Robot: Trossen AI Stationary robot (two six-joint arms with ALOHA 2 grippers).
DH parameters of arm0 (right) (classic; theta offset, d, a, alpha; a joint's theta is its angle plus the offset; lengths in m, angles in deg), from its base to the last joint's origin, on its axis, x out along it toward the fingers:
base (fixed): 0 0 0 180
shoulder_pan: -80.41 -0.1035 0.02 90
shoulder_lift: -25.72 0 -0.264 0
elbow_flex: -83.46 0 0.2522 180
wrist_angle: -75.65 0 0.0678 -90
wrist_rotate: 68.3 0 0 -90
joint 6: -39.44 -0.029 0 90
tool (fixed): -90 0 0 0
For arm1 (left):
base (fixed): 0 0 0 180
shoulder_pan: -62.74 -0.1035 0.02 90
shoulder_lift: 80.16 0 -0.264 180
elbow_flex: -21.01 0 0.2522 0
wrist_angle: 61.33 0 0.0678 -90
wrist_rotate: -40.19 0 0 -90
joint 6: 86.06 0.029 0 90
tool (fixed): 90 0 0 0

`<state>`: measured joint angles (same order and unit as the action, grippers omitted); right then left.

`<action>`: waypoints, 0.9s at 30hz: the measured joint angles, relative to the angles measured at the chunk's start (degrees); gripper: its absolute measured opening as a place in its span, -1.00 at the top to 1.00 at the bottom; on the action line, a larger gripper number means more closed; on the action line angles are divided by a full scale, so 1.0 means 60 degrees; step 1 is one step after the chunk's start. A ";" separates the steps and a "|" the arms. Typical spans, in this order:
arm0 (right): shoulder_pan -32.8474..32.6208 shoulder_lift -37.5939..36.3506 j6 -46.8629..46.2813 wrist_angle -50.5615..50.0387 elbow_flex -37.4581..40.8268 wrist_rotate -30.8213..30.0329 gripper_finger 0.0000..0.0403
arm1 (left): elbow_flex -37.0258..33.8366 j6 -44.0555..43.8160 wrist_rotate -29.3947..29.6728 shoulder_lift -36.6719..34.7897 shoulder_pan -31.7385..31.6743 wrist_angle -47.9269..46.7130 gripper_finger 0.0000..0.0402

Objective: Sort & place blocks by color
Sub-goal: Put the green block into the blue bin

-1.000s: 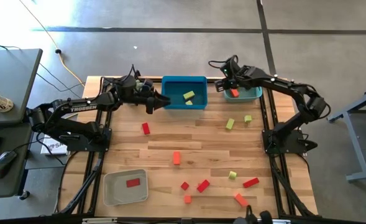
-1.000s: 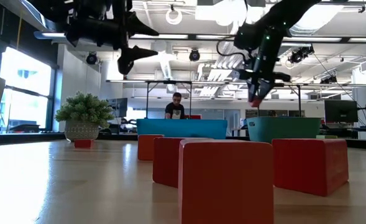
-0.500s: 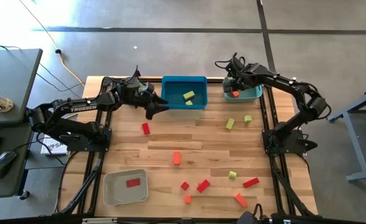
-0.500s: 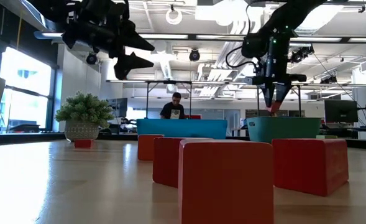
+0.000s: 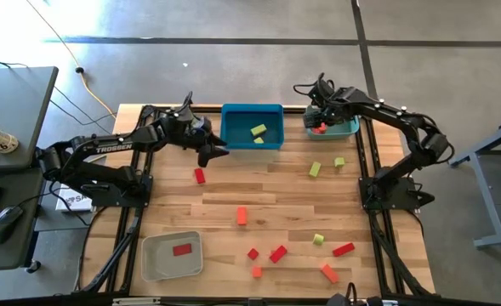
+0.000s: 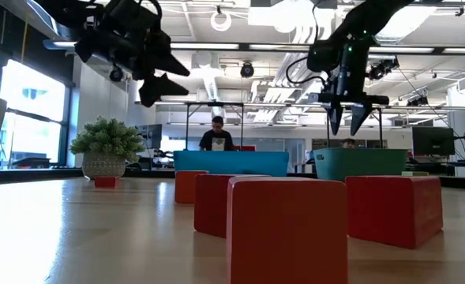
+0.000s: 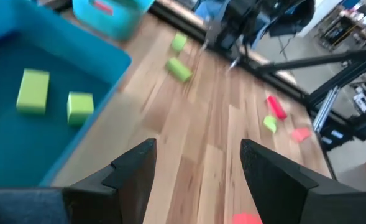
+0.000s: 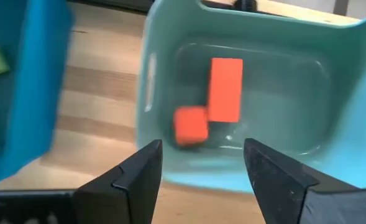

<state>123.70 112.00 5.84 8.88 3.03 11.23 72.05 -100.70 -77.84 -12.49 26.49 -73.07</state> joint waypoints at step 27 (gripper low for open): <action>-0.6088 -0.1611 -0.4319 0.0229 0.0000 0.1549 -0.04 | 0.0000 0.1495 0.2079 -0.1360 0.0558 -0.2372 -0.11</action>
<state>87.17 102.34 -20.07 10.25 3.03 20.53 72.05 -91.73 -65.37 -20.65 29.84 -87.30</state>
